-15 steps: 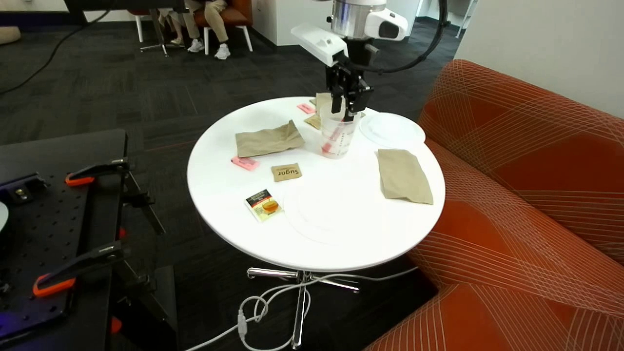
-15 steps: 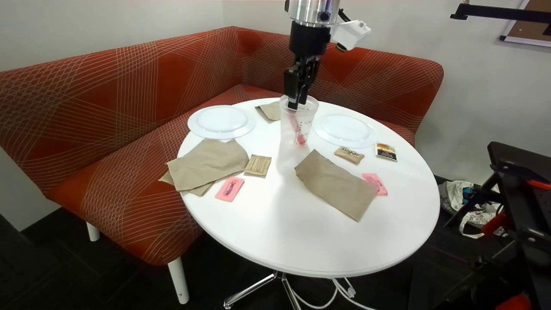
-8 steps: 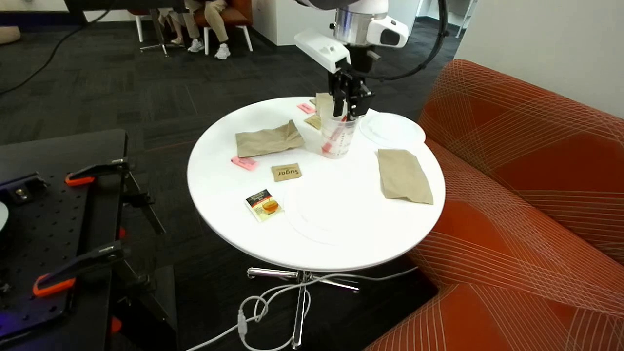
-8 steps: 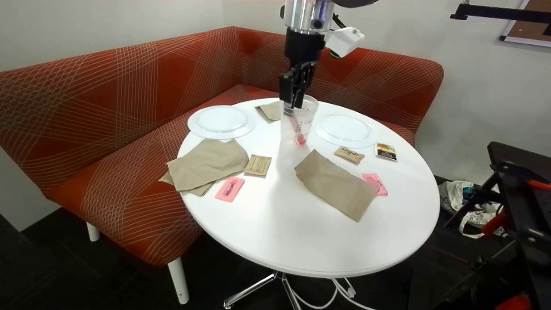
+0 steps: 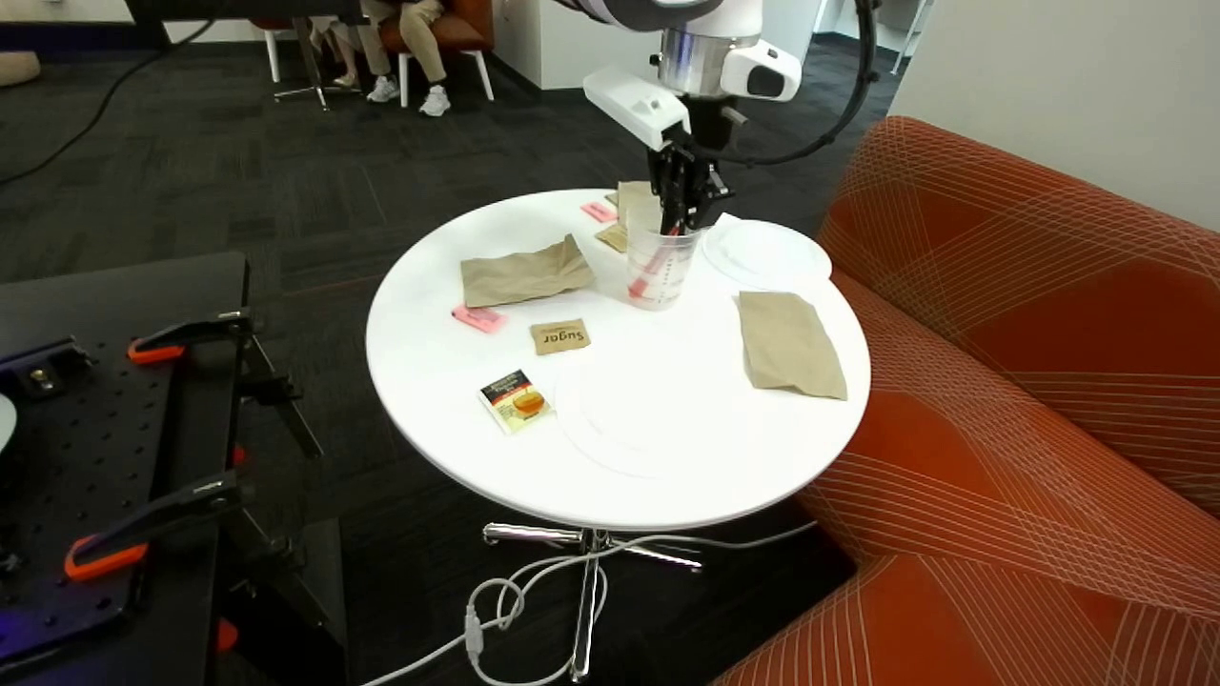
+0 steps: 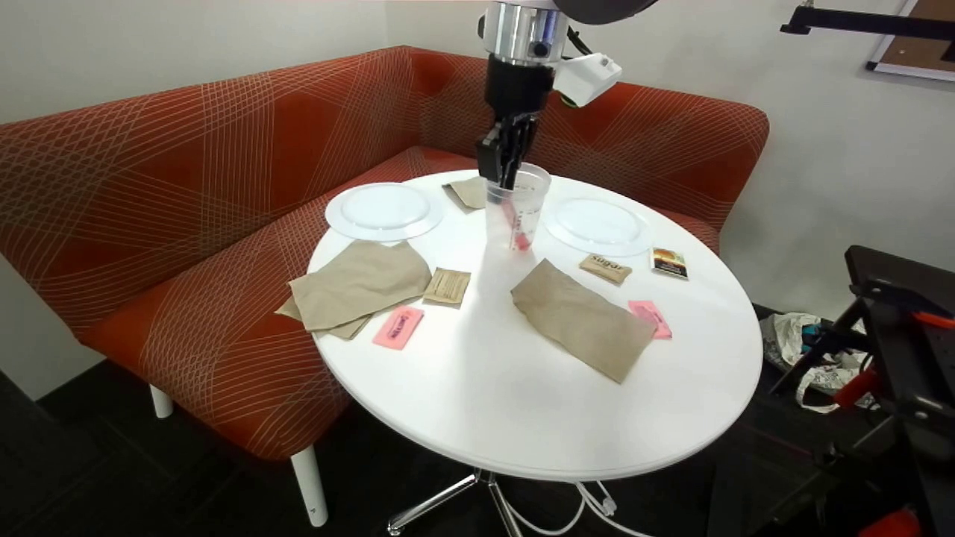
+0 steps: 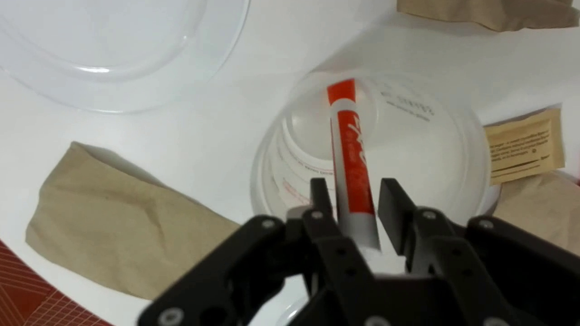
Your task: Remove the red marker from the clear cup
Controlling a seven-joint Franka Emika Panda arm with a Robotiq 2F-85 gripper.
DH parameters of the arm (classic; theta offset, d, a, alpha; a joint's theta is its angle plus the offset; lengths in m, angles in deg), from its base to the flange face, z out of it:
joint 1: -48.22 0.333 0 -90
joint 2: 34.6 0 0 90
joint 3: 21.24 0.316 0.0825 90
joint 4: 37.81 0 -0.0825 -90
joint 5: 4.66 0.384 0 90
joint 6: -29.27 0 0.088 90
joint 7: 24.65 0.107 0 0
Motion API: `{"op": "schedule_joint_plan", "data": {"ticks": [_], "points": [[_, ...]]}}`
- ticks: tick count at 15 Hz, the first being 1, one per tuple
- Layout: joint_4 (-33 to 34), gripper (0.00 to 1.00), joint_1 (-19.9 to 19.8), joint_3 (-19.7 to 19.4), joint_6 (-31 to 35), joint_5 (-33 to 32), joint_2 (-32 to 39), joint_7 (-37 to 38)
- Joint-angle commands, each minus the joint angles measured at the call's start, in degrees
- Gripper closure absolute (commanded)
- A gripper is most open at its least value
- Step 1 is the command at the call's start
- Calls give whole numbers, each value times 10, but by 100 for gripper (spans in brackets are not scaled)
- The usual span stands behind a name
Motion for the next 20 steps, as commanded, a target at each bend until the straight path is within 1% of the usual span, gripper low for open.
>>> {"op": "schedule_joint_plan", "data": {"ticks": [1, 2, 3, 7, 11, 17, 20], "points": [[14, 95, 9, -9, 3, 6, 9, 13], [12, 100, 10, -10, 4, 5, 8, 15], [9, 95, 11, -10, 4, 5, 5, 18], [-18, 95, 21, -17, 23, -1, -15, 34], [-52, 95, 32, -26, 63, -6, -41, 55], [-130, 95, 57, -56, 117, -25, -106, 92], [-179, 95, 61, -61, 145, -32, -153, 83]]}}
